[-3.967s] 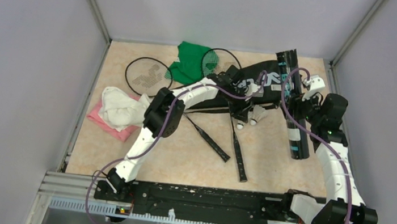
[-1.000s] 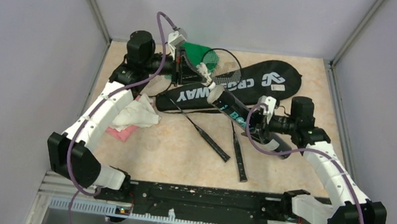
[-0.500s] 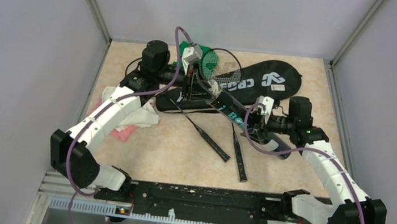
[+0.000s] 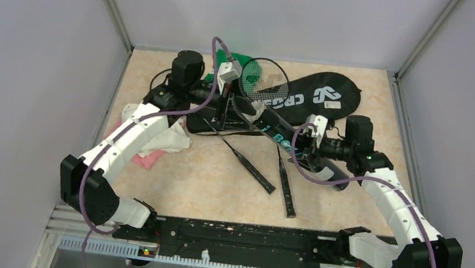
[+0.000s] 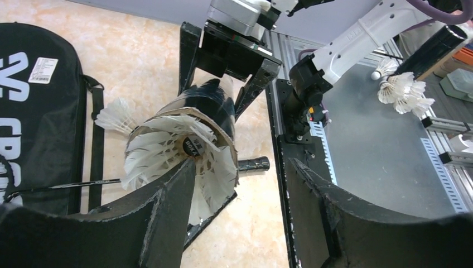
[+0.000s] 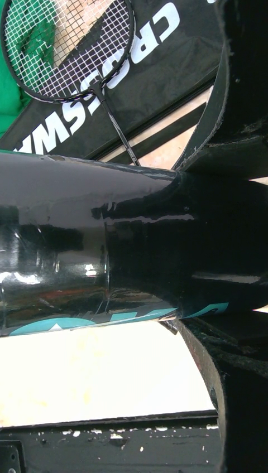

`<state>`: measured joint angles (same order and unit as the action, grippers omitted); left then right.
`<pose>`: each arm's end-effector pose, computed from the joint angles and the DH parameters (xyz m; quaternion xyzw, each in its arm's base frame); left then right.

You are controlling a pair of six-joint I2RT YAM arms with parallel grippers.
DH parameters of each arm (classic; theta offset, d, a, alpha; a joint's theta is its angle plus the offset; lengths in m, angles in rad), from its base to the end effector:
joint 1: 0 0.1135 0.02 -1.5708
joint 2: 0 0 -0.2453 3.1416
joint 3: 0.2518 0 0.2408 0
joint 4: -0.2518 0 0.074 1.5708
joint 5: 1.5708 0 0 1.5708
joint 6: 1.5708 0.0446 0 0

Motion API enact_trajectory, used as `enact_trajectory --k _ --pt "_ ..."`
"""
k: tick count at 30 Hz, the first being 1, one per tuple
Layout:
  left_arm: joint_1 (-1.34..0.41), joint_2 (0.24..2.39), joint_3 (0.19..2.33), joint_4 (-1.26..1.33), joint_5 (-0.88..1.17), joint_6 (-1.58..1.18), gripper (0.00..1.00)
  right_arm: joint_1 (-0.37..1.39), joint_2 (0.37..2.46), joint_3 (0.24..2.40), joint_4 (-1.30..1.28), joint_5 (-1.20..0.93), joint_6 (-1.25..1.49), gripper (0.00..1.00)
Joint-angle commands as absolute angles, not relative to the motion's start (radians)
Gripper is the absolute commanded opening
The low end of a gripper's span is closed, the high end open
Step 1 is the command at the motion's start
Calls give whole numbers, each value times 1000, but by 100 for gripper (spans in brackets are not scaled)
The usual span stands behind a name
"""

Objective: Pack up the badminton gear
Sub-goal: Place the shuttlecock at the shuttle tube.

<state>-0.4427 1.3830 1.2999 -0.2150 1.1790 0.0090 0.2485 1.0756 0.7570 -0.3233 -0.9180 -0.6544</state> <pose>0.2522 -0.1652 0.3682 0.4717 0.5776 -0.5429 0.3862 0.2091 0.0896 0.2527 -0.5283 0.6347 0.3070 0.4732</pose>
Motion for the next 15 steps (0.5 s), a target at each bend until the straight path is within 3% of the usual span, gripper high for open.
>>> enact_trajectory --k 1,15 --pt "-461 1374 1329 -219 1255 54 69 260 1078 799 -293 -942 -664 33" --pt "-606 1463 1401 -388 1180 242 75 259 1077 799 -293 -952 -661 33"
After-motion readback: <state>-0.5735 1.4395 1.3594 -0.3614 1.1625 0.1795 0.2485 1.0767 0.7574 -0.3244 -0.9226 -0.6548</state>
